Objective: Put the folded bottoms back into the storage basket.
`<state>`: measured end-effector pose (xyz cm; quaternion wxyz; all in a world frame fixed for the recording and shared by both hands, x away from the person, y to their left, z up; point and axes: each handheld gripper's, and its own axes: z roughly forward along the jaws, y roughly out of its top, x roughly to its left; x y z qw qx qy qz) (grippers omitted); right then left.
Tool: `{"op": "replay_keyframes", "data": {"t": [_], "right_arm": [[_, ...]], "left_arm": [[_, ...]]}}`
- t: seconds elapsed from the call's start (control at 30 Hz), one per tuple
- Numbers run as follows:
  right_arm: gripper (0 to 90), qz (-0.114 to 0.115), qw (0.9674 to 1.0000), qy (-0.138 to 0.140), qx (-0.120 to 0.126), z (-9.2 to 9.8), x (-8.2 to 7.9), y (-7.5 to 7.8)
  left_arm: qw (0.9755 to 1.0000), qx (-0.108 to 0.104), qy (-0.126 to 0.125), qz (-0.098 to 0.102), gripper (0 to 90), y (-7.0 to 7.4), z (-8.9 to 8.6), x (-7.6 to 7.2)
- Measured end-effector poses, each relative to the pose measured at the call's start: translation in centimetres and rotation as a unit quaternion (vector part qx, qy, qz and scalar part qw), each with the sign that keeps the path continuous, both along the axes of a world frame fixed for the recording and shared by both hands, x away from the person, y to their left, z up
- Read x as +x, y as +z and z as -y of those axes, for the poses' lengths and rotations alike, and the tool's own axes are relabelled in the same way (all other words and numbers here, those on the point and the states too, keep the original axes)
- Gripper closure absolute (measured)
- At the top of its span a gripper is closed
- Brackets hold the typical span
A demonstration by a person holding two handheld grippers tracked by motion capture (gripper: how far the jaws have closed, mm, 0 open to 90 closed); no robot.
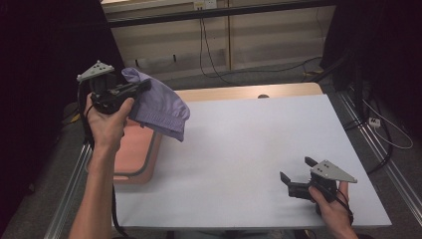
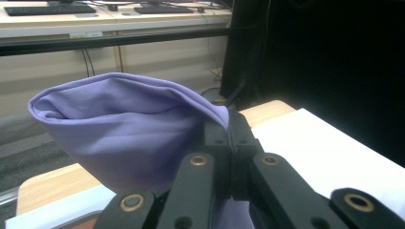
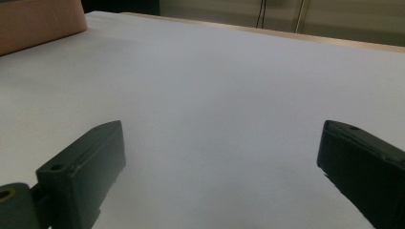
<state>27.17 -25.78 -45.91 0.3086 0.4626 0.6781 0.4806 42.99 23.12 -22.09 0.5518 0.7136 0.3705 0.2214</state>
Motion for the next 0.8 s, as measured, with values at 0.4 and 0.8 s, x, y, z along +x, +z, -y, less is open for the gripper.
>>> {"op": "replay_keyframes", "data": {"t": [0.4, 0.8], "right_arm": [[2.1, -0.001, 1.0000, -0.001, -0.001, 0.0, 0.1, 0.0], [2.1, -0.003, 1.0000, -0.001, 0.001, -0.1, 0.1, 0.0]], "left_arm": [[0.9999, -0.006, 0.015, 0.002, 89.7, 0.5, -2.2, -0.5], [0.9992, -0.010, 0.038, 0.002, 89.8, 0.9, -5.3, -1.0]]}}
